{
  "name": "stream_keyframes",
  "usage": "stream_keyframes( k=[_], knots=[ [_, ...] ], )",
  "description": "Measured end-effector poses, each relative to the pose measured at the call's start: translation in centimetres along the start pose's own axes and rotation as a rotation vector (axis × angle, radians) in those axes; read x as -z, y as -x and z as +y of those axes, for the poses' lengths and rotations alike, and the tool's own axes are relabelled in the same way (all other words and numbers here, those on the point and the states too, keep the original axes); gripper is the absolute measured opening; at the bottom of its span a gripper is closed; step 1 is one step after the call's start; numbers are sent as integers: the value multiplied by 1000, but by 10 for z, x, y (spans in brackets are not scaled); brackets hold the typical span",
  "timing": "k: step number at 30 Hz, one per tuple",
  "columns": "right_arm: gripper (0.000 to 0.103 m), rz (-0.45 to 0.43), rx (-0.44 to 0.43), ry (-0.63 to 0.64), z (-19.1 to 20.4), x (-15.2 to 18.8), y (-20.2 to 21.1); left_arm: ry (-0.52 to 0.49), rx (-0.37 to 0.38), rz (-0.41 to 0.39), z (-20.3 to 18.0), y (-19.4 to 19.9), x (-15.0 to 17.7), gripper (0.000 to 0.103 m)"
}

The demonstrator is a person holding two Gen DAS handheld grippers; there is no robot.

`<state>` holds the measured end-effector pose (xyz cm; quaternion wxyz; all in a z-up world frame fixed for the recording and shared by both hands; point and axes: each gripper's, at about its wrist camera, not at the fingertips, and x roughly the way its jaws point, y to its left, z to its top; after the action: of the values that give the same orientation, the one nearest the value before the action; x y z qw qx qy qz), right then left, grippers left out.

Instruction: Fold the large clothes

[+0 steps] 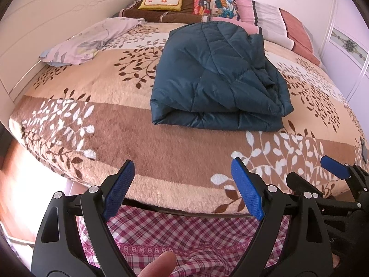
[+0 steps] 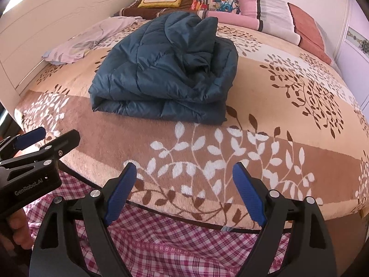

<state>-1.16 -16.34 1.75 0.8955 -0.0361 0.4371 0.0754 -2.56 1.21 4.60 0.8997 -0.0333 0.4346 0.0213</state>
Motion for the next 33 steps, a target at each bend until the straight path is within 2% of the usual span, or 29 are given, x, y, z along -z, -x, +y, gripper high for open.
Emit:
stream_keyframes(
  k=[33],
  knots=[
    [83, 18, 0, -7, 2, 2, -3, 5, 7, 10, -2, -2, 4, 79]
  ],
)
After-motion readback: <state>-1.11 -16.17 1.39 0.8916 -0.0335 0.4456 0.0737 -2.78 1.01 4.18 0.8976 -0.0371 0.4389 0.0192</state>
